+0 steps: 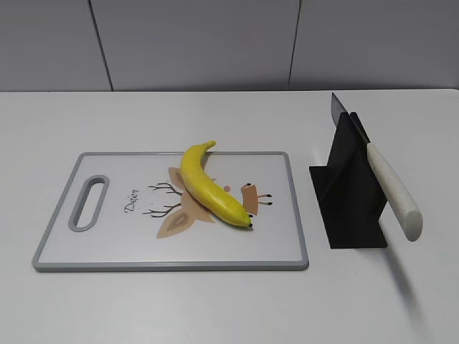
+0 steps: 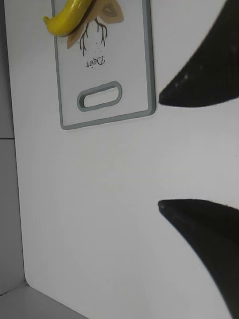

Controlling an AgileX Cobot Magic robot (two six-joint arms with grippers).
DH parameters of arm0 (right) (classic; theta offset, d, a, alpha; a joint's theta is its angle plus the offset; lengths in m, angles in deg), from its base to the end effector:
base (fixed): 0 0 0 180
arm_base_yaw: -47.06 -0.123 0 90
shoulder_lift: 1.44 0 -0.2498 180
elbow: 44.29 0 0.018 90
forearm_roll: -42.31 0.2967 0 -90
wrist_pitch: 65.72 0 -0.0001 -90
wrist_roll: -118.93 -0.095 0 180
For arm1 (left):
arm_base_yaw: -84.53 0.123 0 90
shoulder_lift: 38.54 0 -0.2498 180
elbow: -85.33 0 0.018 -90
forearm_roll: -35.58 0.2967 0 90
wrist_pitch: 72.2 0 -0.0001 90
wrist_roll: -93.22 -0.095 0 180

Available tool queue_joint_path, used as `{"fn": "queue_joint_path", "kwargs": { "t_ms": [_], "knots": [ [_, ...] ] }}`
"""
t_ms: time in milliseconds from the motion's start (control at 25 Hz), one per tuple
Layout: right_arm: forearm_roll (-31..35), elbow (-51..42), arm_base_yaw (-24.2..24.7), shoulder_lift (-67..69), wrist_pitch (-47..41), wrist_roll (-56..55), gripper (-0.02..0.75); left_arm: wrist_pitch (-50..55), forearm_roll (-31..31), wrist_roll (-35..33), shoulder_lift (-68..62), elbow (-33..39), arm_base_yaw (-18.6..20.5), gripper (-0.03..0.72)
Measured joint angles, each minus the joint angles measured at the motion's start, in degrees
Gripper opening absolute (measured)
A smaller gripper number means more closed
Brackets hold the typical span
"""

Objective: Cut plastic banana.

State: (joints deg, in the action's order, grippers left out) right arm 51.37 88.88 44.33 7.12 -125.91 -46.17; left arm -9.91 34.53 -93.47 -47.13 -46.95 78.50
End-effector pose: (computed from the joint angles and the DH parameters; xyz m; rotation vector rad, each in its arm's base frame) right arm 0.0713 0.0164 0.3033 -0.3155 1.9829 0.0527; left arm 0.0727 -0.0092 0.2943 0.2304 2.0570 -0.0149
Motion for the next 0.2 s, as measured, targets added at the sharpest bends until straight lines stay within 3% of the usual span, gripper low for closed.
{"fn": "queue_joint_path", "kwargs": {
  "t_ms": [200],
  "knots": [
    [0.00,0.00,0.00,0.00,0.00,0.00,0.594,0.00,0.00,0.00,0.00,0.00,0.00,0.572]
  ]
}}
